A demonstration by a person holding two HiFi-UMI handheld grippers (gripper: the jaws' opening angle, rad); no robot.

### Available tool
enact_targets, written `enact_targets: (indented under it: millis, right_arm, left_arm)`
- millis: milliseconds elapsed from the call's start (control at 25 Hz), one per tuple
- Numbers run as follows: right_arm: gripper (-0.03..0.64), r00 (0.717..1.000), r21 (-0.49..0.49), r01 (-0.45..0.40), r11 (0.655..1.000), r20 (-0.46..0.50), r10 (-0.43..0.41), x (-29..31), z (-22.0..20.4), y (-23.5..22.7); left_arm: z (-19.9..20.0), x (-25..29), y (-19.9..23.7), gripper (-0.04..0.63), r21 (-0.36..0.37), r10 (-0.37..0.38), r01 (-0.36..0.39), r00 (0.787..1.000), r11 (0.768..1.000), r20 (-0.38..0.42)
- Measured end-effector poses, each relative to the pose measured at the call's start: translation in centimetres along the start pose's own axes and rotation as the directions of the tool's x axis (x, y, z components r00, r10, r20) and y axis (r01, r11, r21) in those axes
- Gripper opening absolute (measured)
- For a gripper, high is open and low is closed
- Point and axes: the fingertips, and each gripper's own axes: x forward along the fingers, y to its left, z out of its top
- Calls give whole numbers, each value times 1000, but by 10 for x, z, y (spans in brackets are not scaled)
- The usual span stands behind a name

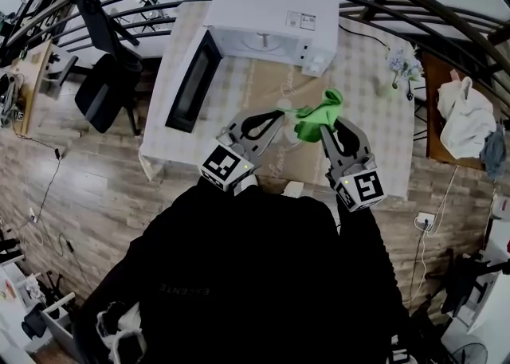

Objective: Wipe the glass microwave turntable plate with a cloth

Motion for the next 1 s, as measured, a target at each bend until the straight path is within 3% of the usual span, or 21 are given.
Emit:
enact_targets:
  millis: [1000]
  right_arm:
    - [89, 1000, 31, 26, 999, 15, -27, -5, 1, -15]
  left_arm:
    - [3, 3, 1, 21, -1, 16, -16, 1000, 1000, 11]
